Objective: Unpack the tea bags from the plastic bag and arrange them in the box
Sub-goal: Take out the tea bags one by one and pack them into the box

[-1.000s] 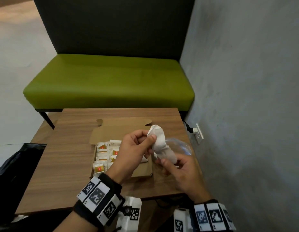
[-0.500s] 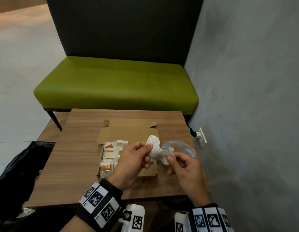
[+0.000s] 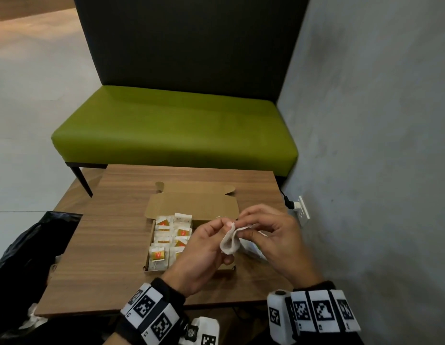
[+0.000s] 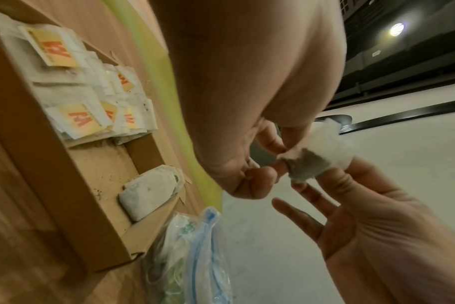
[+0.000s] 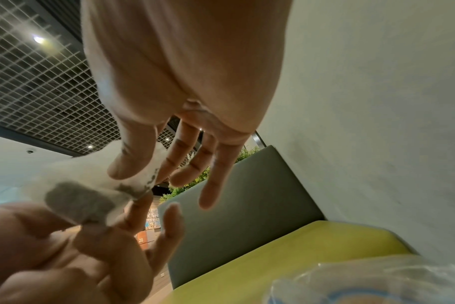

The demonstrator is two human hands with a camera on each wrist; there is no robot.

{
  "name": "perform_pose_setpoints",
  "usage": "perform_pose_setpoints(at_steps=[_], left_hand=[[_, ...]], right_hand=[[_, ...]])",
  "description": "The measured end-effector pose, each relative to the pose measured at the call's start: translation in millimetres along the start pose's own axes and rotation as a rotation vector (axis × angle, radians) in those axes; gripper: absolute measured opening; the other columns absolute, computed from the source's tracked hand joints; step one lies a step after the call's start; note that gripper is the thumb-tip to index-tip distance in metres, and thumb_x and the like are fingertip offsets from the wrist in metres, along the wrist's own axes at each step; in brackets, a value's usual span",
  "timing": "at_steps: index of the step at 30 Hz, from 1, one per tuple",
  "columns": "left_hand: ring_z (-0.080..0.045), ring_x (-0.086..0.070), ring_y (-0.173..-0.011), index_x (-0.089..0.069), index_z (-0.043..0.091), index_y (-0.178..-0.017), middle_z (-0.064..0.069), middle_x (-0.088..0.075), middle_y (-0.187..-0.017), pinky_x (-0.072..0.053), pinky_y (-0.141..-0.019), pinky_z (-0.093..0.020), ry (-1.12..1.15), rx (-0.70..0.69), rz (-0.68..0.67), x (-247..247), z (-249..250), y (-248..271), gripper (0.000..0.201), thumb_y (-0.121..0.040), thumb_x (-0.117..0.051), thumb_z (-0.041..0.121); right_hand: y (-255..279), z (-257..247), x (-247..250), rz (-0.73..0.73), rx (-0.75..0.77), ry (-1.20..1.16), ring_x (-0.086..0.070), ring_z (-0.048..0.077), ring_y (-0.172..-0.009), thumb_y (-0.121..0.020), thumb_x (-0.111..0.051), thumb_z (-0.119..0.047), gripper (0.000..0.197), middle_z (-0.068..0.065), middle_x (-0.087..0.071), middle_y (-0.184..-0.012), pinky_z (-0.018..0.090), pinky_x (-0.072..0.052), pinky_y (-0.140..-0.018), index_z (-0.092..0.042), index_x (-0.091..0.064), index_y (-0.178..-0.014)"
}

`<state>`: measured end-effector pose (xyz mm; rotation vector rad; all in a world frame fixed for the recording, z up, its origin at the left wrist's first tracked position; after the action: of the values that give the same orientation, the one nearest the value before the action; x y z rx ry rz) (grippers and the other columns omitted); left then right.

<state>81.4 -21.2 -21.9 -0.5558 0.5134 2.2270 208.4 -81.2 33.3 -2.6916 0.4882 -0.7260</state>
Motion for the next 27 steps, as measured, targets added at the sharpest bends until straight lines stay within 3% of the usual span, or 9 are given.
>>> perform_pose_setpoints(at_steps=[3, 5, 8, 12, 16, 21, 23, 25, 27], left_hand=[[-0.011, -0.045, -0.058, -0.065, 0.013, -0.085, -0.002, -0.057, -0.071, -0.036, -0.05, -0.025, -0.063, -0.036, 0.028, -2, 0, -1, 0.013, -0.093, -0.059, 0.02], [-0.011, -0.043, -0.056, -0.064, 0.013, -0.085, -0.003, -0.055, -0.068, -0.036, -0.048, -0.025, -0.126, -0.073, 0.059, -1, 1, -1, 0.017, -0.098, -0.055, 0.014], [-0.011, -0.044, -0.054, -0.066, 0.015, -0.083, -0.005, -0.056, -0.065, -0.037, -0.047, -0.024, -0.227, -0.155, 0.123, -1, 7, -1, 0.019, -0.094, -0.056, 0.026], [-0.015, -0.05, -0.057, -0.067, 0.007, -0.092, -0.007, -0.062, -0.068, -0.04, -0.047, -0.024, -0.349, -0.259, 0.216, 0, 13, 1, 0.02, -0.095, -0.057, 0.024], [-0.005, -0.057, -0.061, -0.068, 0.01, -0.092, 0.002, -0.067, -0.074, -0.044, -0.051, -0.019, -0.469, -0.342, 0.299, 3, 13, 2, 0.014, -0.097, -0.059, 0.019], [-0.02, -0.066, -0.074, -0.07, 0.014, -0.091, -0.001, -0.071, -0.082, -0.056, -0.06, -0.028, -0.571, -0.427, 0.366, 6, 14, 7, 0.012, -0.096, -0.061, 0.019], [-0.023, -0.066, -0.076, -0.07, 0.014, -0.091, 0.0, -0.071, -0.083, -0.057, -0.062, -0.036, -0.565, -0.433, 0.395, 10, 12, 10, 0.013, -0.096, -0.06, 0.02], [-0.02, -0.067, -0.078, -0.07, 0.012, -0.091, 0.0, -0.071, -0.084, -0.057, -0.065, -0.038, -0.53, -0.43, 0.417, 13, 12, 12, 0.014, -0.096, -0.059, 0.02], [-0.014, -0.067, -0.076, -0.07, 0.011, -0.094, -0.001, -0.072, -0.086, -0.056, -0.059, -0.031, -0.488, -0.392, 0.393, 14, 12, 12, 0.015, -0.096, -0.059, 0.021]], right_hand=[[1, 2, -3, 0.016, -0.033, 0.005, -0.067, 0.013, -0.094, -0.074, -0.082, -0.008, 0.024, -0.015, -0.067, -0.097, 0.04, -0.059, -0.072, -0.028, -0.077, -0.086], [2, 3, -2, 0.074, -0.056, 0.024, -0.065, 0.011, -0.093, -0.07, -0.086, -0.008, 0.035, -0.017, -0.065, -0.097, 0.03, -0.057, -0.071, -0.035, -0.072, -0.087], [8, 12, 0, 0.2, -0.182, 0.005, -0.06, 0.006, -0.083, -0.063, -0.091, -0.014, 0.048, -0.016, -0.062, -0.09, 0.02, -0.054, -0.068, -0.038, -0.061, -0.093], [22, 21, -6, 0.284, -0.345, -0.122, -0.063, 0.014, -0.063, -0.074, -0.084, -0.015, 0.029, 0.004, -0.064, -0.07, 0.026, -0.055, -0.058, -0.018, -0.057, -0.084], [34, 19, -15, 0.328, -0.372, -0.334, -0.073, 0.02, -0.071, -0.085, -0.068, -0.026, 0.021, 0.008, -0.075, -0.077, 0.027, -0.058, -0.061, -0.005, -0.069, -0.084], [44, 18, -32, 0.236, -0.403, -0.342, -0.075, 0.016, -0.082, -0.079, -0.078, -0.019, 0.017, 0.002, -0.078, -0.086, 0.026, -0.06, -0.072, -0.012, -0.074, -0.094], [44, 23, -38, 0.208, -0.395, -0.266, -0.074, 0.022, -0.077, -0.084, -0.076, -0.017, 0.003, 0.005, -0.076, -0.079, 0.037, -0.061, -0.07, -0.014, -0.075, -0.085], [46, 30, -42, 0.183, -0.388, -0.189, -0.07, 0.032, -0.071, -0.089, -0.072, -0.021, 0.017, 0.011, -0.072, -0.071, 0.049, -0.058, -0.066, -0.012, -0.073, -0.074], [46, 32, -44, 0.166, -0.389, -0.161, -0.069, 0.031, -0.068, -0.091, -0.07, -0.021, 0.023, 0.011, -0.071, -0.068, 0.05, -0.057, -0.064, -0.013, -0.07, -0.069]])
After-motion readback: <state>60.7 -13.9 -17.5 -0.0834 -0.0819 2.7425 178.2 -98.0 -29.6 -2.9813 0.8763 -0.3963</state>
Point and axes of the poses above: each hand's wrist, its own y-axis away from the middle knuckle, its own x-axis out of the back of the hand, z = x × y, the point moved 5 cm from there along -y, towards the middle knuckle
